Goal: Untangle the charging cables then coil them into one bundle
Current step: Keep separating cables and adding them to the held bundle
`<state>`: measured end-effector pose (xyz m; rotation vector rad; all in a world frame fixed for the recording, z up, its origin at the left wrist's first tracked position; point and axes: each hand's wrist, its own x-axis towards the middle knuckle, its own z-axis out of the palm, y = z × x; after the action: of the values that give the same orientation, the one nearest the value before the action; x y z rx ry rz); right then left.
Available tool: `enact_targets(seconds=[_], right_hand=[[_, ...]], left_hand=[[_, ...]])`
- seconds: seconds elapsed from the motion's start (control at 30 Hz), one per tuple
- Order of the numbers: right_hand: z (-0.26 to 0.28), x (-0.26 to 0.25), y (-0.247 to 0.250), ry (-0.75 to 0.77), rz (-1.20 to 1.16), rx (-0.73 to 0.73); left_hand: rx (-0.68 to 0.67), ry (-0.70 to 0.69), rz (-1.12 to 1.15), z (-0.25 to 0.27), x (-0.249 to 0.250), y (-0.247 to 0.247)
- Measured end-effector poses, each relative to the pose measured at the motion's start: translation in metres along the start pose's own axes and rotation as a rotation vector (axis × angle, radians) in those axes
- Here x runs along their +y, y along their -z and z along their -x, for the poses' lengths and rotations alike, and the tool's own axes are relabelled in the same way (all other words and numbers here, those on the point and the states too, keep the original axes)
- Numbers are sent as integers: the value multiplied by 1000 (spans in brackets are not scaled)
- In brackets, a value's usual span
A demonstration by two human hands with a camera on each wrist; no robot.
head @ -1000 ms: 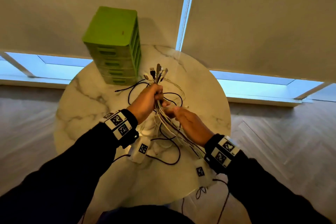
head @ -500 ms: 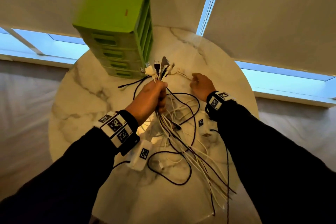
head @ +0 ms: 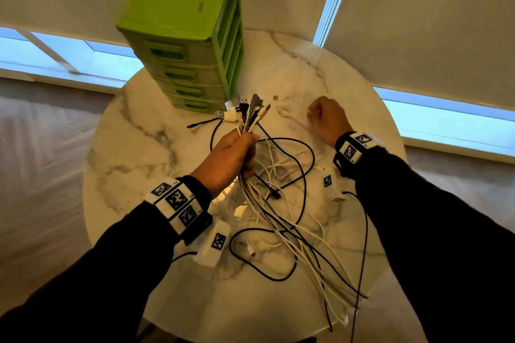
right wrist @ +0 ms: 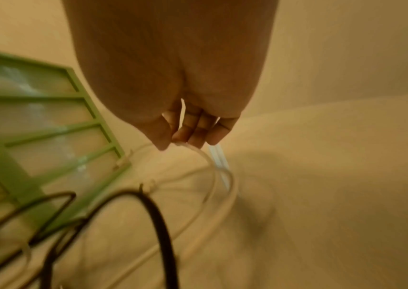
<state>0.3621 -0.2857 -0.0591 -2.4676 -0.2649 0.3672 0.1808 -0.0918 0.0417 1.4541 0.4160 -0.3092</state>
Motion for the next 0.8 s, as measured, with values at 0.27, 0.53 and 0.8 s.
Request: enact_targets(seconds=[0.27, 0.53, 0.8], right_hand=[[92, -82, 82, 19, -866, 12], [222, -131, 30, 207, -831, -1], [265, -146, -4, 281, -645, 63]], left_hand=[[103, -6, 314, 10, -14, -4], [80, -143, 334, 48, -3, -24], [27, -246, 42, 94, -1, -21]])
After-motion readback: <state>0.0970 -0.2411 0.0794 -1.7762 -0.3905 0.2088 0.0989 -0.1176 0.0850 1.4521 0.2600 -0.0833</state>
